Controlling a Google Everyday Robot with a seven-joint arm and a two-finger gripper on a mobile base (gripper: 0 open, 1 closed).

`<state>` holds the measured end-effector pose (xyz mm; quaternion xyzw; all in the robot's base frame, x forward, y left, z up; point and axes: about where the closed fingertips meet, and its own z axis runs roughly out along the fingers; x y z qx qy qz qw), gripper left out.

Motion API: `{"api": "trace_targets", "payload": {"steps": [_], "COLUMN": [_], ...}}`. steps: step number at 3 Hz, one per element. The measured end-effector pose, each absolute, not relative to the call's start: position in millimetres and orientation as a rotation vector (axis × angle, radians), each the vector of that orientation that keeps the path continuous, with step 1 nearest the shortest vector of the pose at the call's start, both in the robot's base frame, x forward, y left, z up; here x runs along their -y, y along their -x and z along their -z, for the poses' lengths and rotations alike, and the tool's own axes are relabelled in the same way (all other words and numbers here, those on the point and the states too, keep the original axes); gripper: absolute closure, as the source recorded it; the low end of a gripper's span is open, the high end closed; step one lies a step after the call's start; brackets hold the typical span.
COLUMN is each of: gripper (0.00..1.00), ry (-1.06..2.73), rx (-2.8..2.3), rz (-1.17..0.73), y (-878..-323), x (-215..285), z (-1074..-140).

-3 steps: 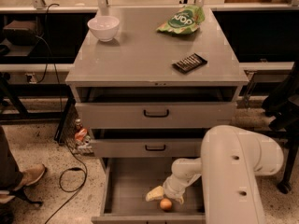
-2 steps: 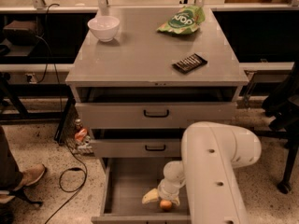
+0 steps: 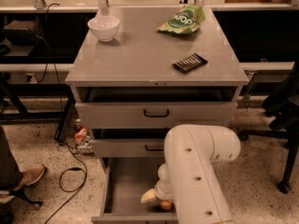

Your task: Pick orange from bottom drawer and place on counter

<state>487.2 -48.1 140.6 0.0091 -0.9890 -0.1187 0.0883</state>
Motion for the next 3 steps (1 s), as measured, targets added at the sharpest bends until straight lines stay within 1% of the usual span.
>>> {"api": "trace_targets", "payload": {"steps": [1, 2, 3], "gripper": [0.21, 0.46, 0.69], "ry": [0.019, 0.024, 0.024], "rx": [2.925, 2.915, 2.915], "rz": [0.318, 0.316, 0.316], "y": [-492.3, -492.7, -492.6], "x": [57.2, 59.0, 59.0], "z": [-109.6, -105.3, -111.7]}}
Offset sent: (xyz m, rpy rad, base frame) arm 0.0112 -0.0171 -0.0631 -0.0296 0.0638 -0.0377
